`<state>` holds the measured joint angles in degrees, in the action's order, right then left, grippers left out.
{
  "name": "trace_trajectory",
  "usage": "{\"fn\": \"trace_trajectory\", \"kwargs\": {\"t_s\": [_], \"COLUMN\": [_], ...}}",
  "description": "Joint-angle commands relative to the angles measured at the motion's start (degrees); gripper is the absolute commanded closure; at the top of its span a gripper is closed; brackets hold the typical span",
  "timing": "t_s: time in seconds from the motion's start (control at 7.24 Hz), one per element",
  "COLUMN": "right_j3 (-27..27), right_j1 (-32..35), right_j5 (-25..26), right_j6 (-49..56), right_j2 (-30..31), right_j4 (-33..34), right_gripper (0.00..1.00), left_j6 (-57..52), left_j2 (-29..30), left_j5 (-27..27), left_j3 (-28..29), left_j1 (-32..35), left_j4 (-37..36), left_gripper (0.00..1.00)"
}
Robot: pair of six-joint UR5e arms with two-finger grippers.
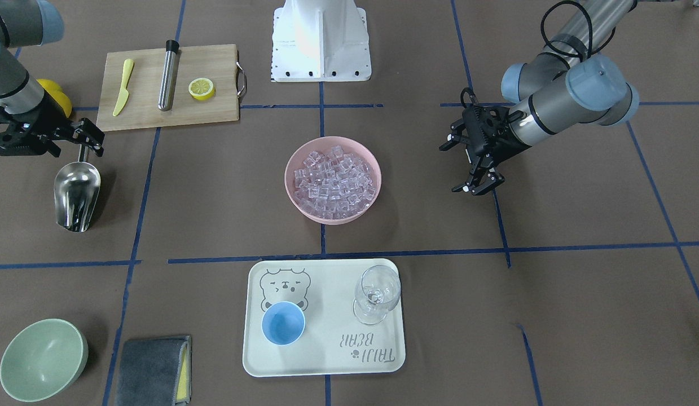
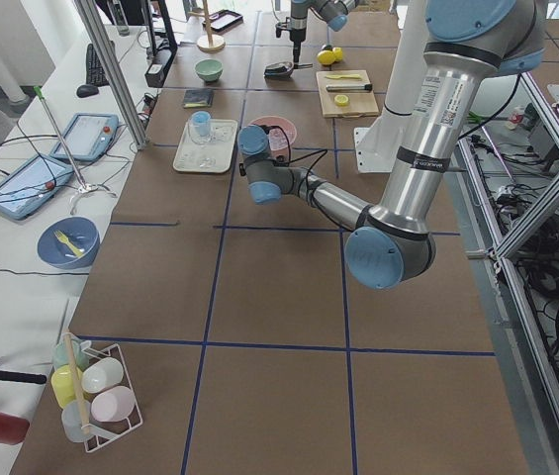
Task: Put ice in cup with scoop
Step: 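Grasp the metal scoop handle with the right gripper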
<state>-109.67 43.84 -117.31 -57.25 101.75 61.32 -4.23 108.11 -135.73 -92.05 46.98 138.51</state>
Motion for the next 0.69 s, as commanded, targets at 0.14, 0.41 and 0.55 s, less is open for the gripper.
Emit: {"fn": "trace_trajectory", "kwargs": {"t_s": [0.14,0.41,0.55], "right_j3": [1.47,2.01,1.92], "right_j1": [-2.18,-2.18,-2.18], "right_j5": [0.42,-0.54,-1.07], "right_j6": [0.03,0.12,0.12], "right_j2": [-0.32,-0.5,-0.5], "right_j4": [0.55,0.55,0.55], "right_gripper": [0.13,0.34,0.53], "left_j6": [-0.17,-0.25,-0.25], "left_j2": [-0.44,-0.61,-0.62], "left_j5": [0.12,0.56,0.56], "left_j3": [0.11,0.11,0.11], "left_j1": [-0.04,-0.04,-0.04], "left_j4": [0.0,-0.08,0.0], "left_gripper": [0.0,0.0,0.0]}}
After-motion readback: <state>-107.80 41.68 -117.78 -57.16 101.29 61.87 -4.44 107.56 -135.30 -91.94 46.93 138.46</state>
